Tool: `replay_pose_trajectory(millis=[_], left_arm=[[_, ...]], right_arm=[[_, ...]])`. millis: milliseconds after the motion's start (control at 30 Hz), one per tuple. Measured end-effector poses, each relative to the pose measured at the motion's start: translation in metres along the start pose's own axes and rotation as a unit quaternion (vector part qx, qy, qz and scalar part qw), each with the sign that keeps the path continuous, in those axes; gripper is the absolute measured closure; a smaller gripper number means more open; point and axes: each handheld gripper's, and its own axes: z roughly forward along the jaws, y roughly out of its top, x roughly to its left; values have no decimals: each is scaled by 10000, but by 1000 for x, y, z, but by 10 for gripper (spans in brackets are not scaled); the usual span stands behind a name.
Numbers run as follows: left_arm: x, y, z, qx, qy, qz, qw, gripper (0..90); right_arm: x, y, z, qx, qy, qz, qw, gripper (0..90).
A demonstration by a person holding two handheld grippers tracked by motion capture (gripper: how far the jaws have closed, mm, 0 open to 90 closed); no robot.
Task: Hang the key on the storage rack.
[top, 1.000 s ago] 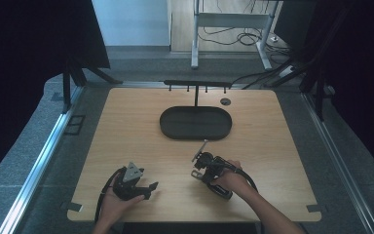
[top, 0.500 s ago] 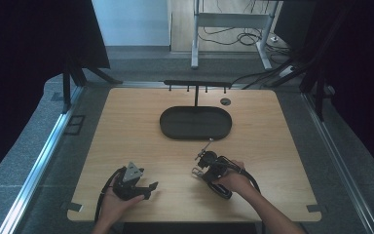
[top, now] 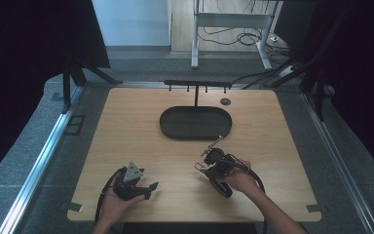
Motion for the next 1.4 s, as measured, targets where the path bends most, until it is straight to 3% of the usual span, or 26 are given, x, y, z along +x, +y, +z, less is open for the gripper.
replay_pose_trajectory(millis=[400,833,1400], left_arm=[[0,0,0,10,5,15,10000,256],[-1,0,2,27,-17,10,10000,256],[-1,0,2,31,-14,9,10000,256]], right_arm=[[-3,-3,-22,-494,28,86,9987,812],[-7,-6,-36,-791,58,112,9968,812],[-9,-7,-56,-1313,14,157,9912,812]])
